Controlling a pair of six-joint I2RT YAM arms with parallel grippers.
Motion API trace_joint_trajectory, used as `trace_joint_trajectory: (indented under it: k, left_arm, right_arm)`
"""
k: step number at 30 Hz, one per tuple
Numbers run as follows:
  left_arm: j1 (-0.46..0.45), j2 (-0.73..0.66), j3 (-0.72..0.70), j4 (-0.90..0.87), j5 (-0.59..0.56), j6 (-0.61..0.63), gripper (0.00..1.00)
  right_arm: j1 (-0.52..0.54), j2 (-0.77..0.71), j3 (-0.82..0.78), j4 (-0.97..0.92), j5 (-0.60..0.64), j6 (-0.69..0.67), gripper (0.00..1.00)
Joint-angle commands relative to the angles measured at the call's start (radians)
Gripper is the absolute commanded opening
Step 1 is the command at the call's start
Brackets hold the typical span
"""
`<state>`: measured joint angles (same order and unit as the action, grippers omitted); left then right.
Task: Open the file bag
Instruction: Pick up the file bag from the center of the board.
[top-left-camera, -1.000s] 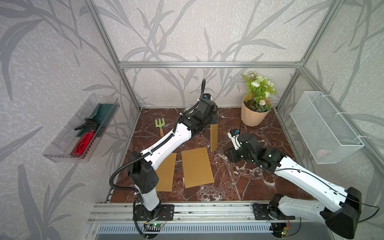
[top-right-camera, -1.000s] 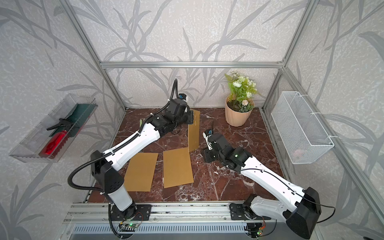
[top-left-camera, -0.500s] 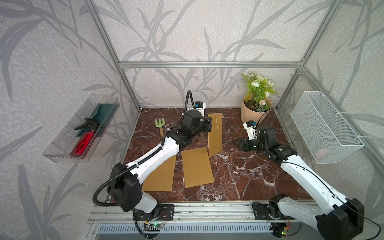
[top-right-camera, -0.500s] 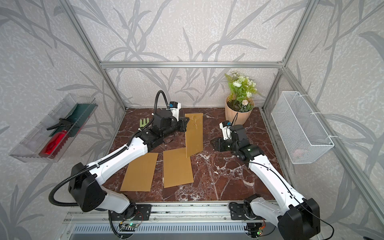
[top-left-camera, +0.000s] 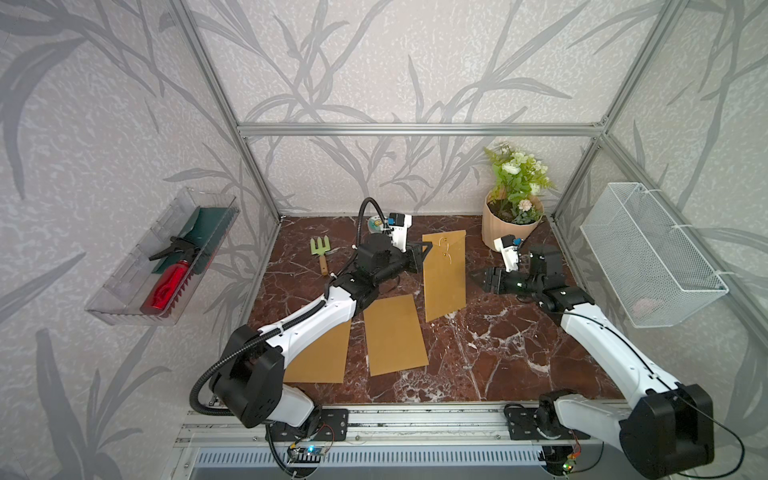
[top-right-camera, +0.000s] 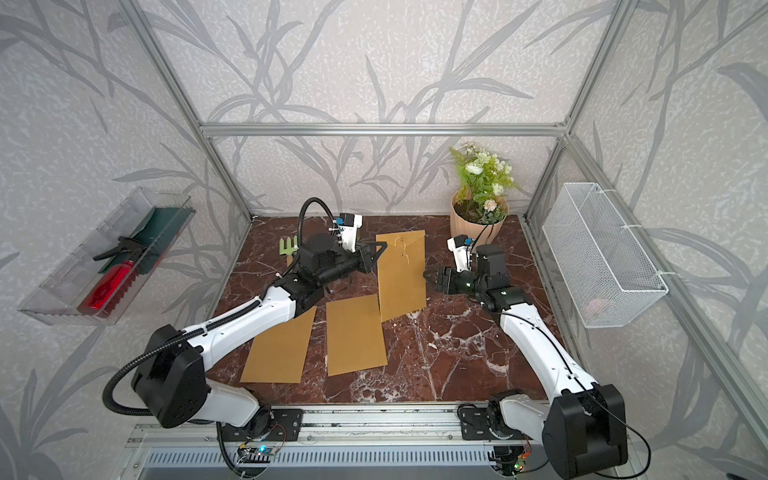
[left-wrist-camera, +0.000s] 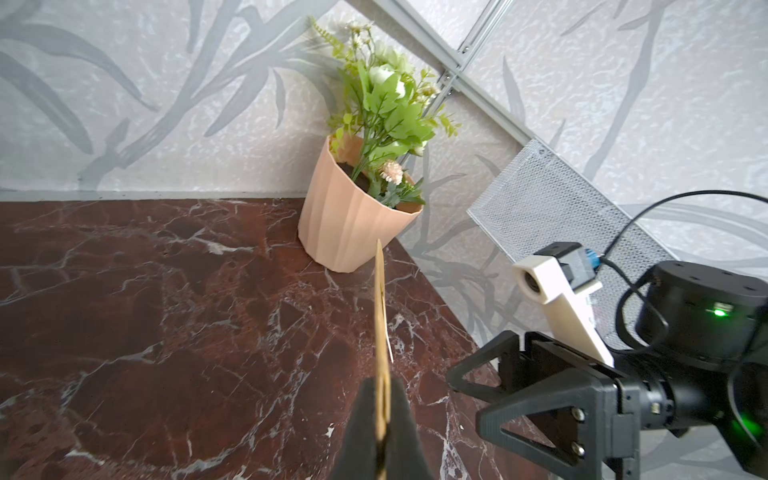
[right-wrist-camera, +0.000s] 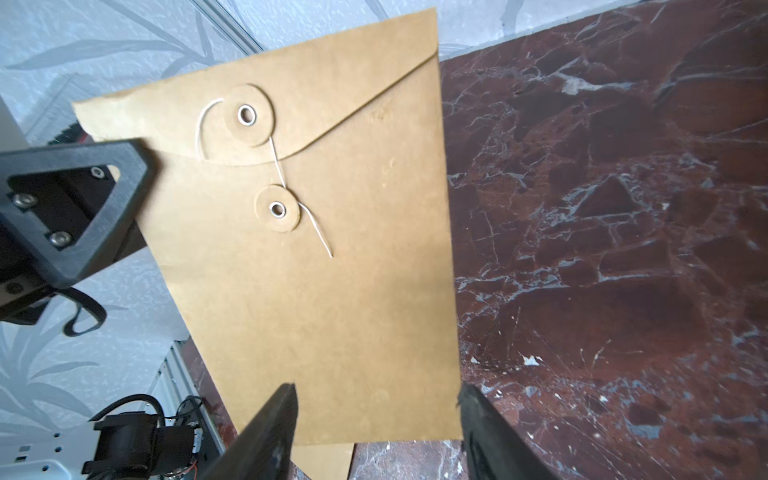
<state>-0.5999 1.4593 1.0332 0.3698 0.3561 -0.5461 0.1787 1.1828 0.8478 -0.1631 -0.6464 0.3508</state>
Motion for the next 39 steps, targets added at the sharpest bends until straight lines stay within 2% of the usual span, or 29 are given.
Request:
trace_joint_trajectory:
  k: [1,9,19,25,33,39]
  left_arm:
    - [0.005,-0.043,-0.021,0.122,0.077,-0.008,0.00]
    - [0.008,-0.050,-0.071,0.201,0.121,-0.021,0.00]
    - [0.014,-0.040,-0.094,0.272,0.159,-0.056,0.00]
    - [0.023,-0.033,-0.105,0.324,0.183,-0.091,0.00]
    - [0.031,-0.054,-0.103,0.308,0.217,-0.098,0.00]
    - [0.031,-0.042,-0.091,0.311,0.249,-0.111,0.00]
  right_arm:
    - [-0.030,0.021,-0.031,0.126,-0.113,0.029,0.63]
    - [-0.053,0.065,-0.047,0.224,-0.207,0.055,0.62]
    - [-0.065,0.067,-0.053,0.275,-0.262,0.072,0.62]
    - [-0.086,0.061,-0.055,0.269,-0.255,0.070,0.61]
    - [-0.123,0.060,-0.009,0.234,-0.253,0.032,0.61]
    - [-0.123,0.091,0.003,0.327,-0.344,0.077,0.61]
